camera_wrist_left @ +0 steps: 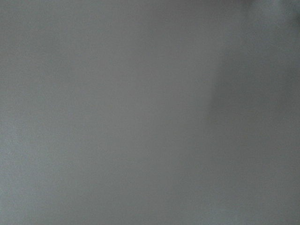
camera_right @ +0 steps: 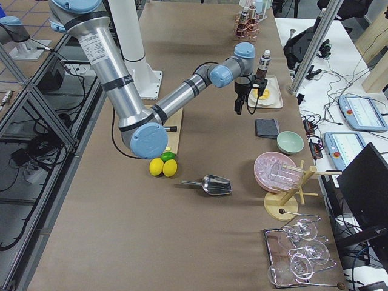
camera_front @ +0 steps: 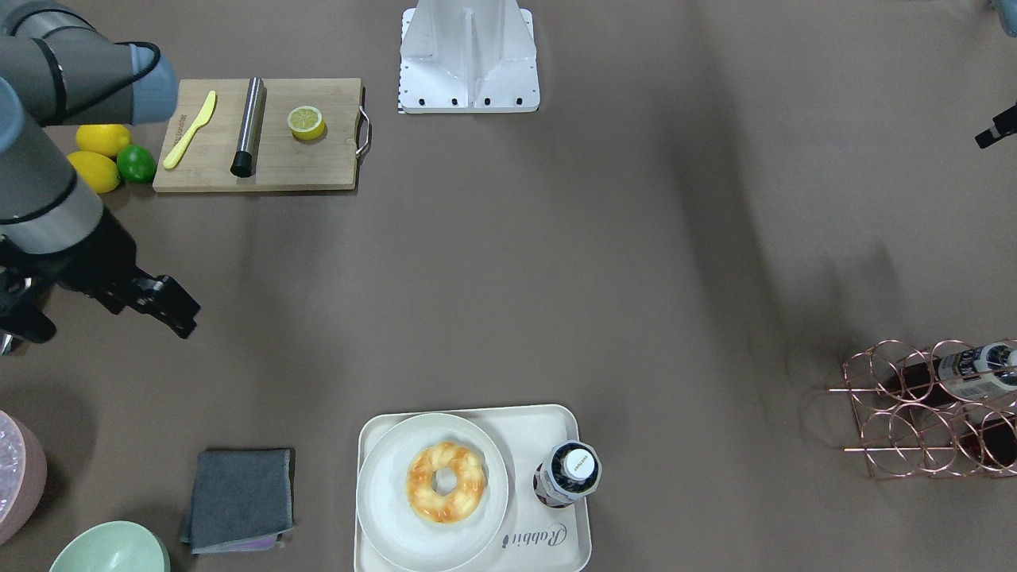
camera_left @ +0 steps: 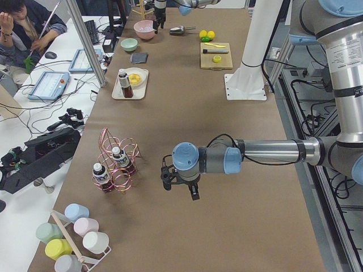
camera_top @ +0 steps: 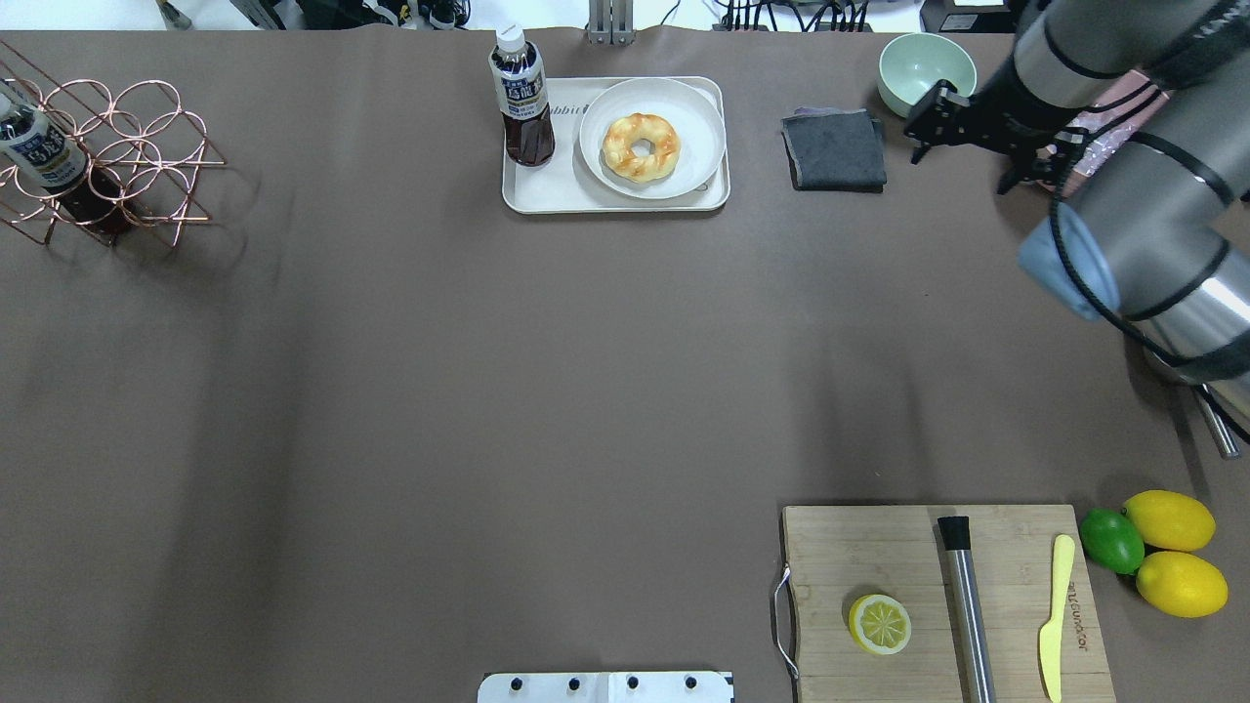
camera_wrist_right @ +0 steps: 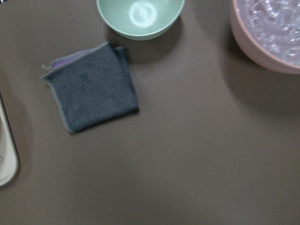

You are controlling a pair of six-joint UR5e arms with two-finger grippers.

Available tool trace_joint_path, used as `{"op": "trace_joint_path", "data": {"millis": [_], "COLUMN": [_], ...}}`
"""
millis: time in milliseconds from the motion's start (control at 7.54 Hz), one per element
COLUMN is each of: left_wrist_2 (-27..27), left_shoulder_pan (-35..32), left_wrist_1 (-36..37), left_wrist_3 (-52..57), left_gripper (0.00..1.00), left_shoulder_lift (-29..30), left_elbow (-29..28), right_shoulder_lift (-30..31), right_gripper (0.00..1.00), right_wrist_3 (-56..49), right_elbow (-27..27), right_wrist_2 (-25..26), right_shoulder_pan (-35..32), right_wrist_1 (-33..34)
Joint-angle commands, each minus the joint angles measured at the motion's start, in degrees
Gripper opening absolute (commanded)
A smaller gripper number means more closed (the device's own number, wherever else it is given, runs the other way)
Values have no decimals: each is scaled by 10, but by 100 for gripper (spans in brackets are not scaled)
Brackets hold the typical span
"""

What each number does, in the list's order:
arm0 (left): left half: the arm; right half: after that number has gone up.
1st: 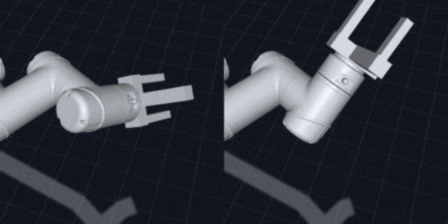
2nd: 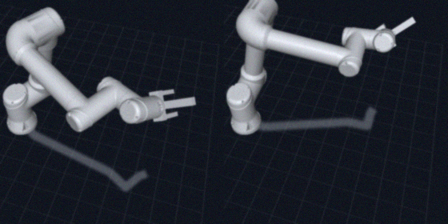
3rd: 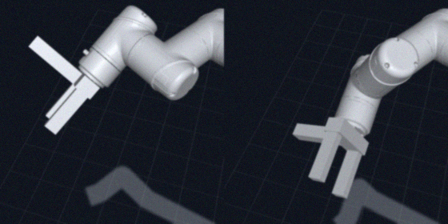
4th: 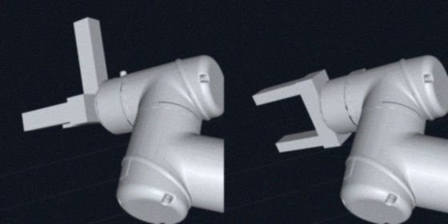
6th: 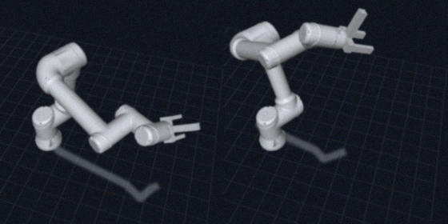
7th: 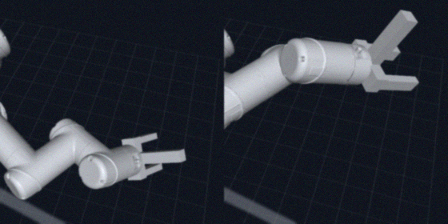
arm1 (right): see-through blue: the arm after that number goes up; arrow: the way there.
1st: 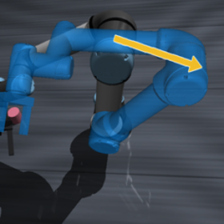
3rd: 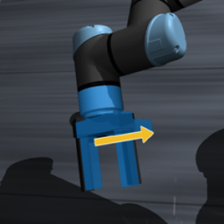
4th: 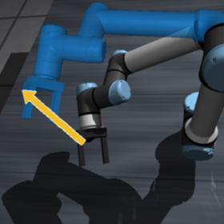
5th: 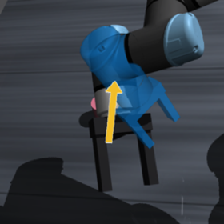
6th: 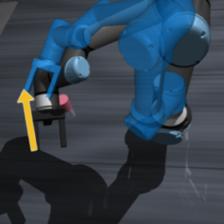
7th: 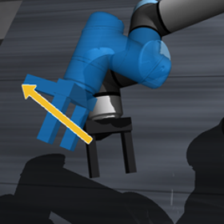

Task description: Place donut on tray

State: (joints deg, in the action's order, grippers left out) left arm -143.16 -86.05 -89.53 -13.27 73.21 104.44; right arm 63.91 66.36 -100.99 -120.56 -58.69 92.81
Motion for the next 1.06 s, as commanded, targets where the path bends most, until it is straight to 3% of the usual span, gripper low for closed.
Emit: {"op": "trace_joint_path", "data": {"millis": [0,531,796,929], "left_wrist_2": [0,0,0,0], "left_shoulder_pan": [0,0,1,0], "left_wrist_1": [-1,0,0,1], "left_wrist_3": [0,0,0,0], "left_gripper": [99,99,99,99], "left_shoulder_lift": [-3,-4,-3,-3], "left_elbow": [0,0,1,1], "right_shoulder_lift": [133,290,332,347], "right_gripper": [100,100,100,100], "right_wrist_3": [-180,-510,-654,-691], "right_elbow": [-83,-85,-45,-41], "right_wrist_2": [-53,-88,-129,-126], "right_shoulder_pan": [-71,-232,-315,-337], "right_wrist_1": [27,31,31,32]}}
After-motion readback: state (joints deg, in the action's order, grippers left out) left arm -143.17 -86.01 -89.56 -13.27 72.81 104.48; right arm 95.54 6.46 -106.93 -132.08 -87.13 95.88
